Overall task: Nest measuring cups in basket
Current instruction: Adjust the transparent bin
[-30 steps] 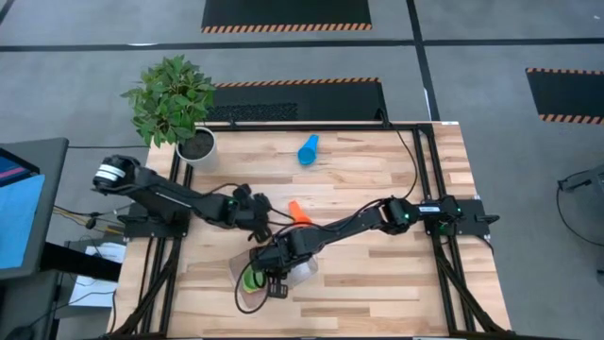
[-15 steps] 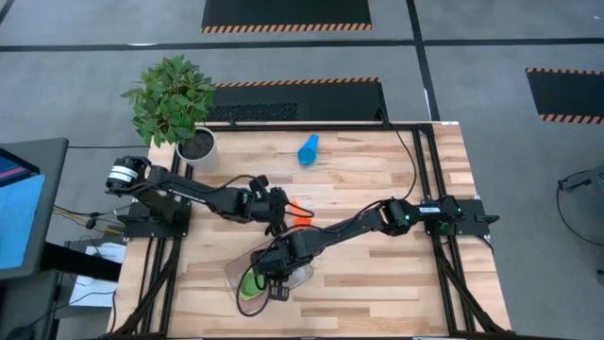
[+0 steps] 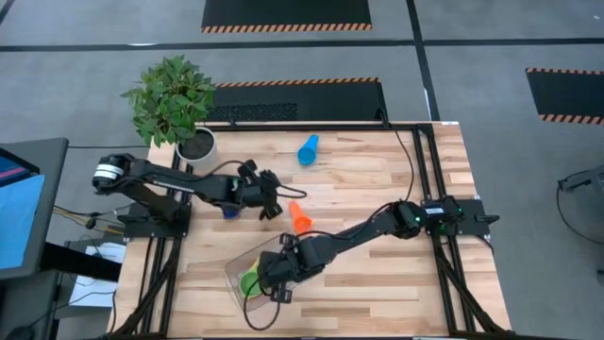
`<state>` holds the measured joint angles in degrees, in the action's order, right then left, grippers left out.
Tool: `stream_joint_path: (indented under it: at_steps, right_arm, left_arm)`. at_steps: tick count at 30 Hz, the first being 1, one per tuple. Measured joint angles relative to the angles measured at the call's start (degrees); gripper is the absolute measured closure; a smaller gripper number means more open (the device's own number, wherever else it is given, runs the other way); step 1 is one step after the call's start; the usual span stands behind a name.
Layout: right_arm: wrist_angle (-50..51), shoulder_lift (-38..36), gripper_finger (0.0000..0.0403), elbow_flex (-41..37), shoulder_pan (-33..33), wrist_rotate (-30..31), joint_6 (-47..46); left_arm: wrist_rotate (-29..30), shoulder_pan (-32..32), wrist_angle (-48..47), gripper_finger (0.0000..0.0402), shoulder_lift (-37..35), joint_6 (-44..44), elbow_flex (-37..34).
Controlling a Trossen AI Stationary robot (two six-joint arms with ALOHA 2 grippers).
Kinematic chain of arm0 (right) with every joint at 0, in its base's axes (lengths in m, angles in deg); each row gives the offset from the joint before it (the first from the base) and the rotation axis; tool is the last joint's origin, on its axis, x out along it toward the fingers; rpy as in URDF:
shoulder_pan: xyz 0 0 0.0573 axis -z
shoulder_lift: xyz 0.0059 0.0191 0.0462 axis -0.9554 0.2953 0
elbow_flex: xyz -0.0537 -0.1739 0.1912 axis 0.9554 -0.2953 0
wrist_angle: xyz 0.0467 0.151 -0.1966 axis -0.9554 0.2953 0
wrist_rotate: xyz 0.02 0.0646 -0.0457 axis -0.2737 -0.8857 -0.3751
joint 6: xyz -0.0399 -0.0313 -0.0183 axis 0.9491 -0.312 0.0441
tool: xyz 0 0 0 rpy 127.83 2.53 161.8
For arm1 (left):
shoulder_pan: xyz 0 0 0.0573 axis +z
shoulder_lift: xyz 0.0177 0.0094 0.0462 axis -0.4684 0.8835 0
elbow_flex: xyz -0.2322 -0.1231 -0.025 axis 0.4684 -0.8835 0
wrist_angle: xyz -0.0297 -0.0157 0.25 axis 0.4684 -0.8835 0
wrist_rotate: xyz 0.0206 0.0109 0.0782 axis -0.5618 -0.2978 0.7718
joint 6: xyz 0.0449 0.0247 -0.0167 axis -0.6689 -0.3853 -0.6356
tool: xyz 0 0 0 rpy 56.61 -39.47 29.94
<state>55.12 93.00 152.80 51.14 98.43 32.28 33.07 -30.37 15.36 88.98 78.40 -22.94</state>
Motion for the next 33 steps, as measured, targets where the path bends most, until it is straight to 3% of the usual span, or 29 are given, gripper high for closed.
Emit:
stream_joint_path:
  at_steps: [5, 10, 13, 18, 22, 26, 30, 33]
  right_arm:
    - [9.3, -3.3, 0.0387, 0.0, -2.7, 11.7, -6.1]
    - [24.6, -6.9, 0.0389, -0.1, -4.6, 21.2, -17.1]
    - [32.6, -8.2, 0.0391, -0.1, -5.2, 25.6, -22.7]
    - [29.6, -11.0, 0.0391, -3.7, -2.1, 26.1, -14.7]
    - [31.0, -11.2, 0.0391, -5.6, 2.9, 26.2, -6.2]
    - [24.1, -11.3, 0.0392, -5.7, 7.6, 22.6, 8.9]
    - [13.4, -10.9, 0.0392, -5.6, 11.2, 11.6, 23.0]
    - [8.7, -10.7, 0.0392, -5.7, 12.9, 6.3, 29.2]
  left_arm:
    - [-2.3, 0.2, -8.9, 0.0397, -8.2, 3.4, 0.0]
    - [-15.5, -2.7, -20.7, 0.0397, -17.0, 13.8, -0.1]
    - [-22.4, -7.6, -24.5, 0.0398, -20.5, 19.9, -0.2]
    - [-24.4, -19.8, -21.5, 0.0398, -21.8, 32.7, -0.3]
    - [-20.1, -30.6, -15.1, 0.0401, -20.9, 44.8, 0.0]
    - [-9.7, -40.9, -3.9, 0.0401, -18.1, 56.0, 0.3]
    - [-0.8, -48.7, 9.9, 0.0401, -9.8, 62.2, 0.5]
    - [3.6, -53.2, 15.0, 0.0401, -2.1, 62.7, 4.7]
